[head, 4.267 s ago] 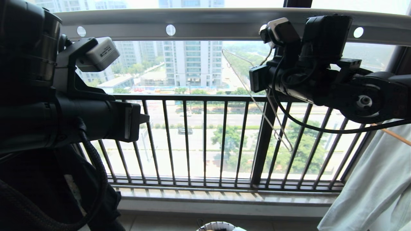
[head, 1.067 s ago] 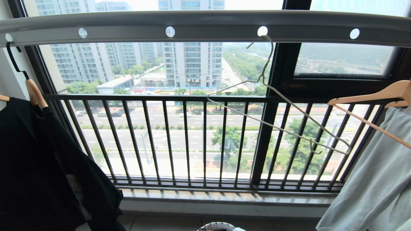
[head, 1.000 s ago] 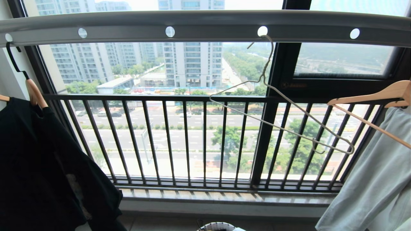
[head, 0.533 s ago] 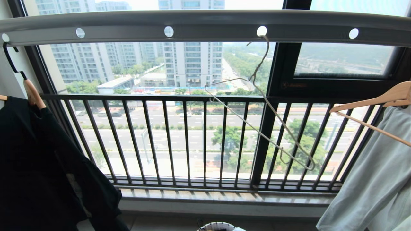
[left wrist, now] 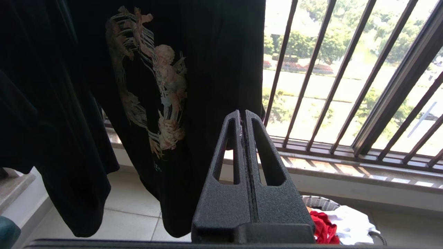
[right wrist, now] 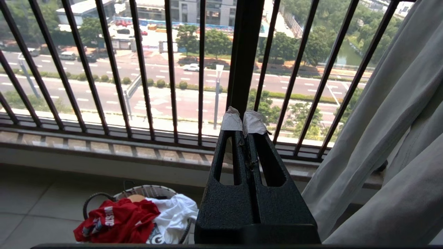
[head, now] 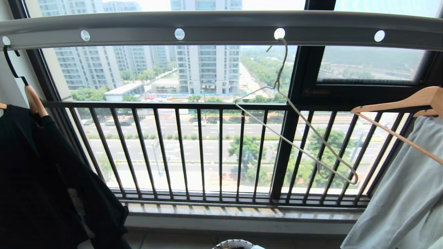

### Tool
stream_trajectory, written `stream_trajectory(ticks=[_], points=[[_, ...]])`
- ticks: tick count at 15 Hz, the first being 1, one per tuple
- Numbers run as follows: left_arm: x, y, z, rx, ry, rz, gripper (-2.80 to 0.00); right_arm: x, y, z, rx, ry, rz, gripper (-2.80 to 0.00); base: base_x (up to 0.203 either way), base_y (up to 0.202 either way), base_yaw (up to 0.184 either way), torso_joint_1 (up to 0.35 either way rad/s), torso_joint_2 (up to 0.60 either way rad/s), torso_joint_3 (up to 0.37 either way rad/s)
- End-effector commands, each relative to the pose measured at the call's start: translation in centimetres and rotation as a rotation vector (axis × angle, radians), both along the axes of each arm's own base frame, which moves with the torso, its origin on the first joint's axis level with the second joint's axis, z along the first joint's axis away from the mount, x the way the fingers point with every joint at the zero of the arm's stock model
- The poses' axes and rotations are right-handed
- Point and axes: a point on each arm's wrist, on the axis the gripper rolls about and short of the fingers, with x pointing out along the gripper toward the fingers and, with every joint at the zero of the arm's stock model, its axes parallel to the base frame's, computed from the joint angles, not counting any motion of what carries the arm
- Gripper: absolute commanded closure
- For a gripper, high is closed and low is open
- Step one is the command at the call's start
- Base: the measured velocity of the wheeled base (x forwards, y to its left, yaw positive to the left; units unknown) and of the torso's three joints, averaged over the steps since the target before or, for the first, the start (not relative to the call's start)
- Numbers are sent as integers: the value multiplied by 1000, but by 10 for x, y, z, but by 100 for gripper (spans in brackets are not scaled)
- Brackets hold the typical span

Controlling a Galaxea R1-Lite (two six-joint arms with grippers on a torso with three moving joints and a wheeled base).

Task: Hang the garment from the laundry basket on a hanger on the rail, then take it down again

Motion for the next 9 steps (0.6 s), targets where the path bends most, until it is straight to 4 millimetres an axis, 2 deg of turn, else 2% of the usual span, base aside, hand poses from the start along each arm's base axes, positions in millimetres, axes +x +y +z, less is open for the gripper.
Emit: stream_trajectory(ticks=[1, 9], points=[[0, 0, 0, 1, 1, 2, 0, 0, 0, 0, 4, 4, -1, 0, 0, 0, 0, 0, 0, 0], [0, 0, 0, 0, 1, 2, 0, 0, 0, 0, 4, 4, -1, 0, 0, 0, 0, 0, 0, 0]])
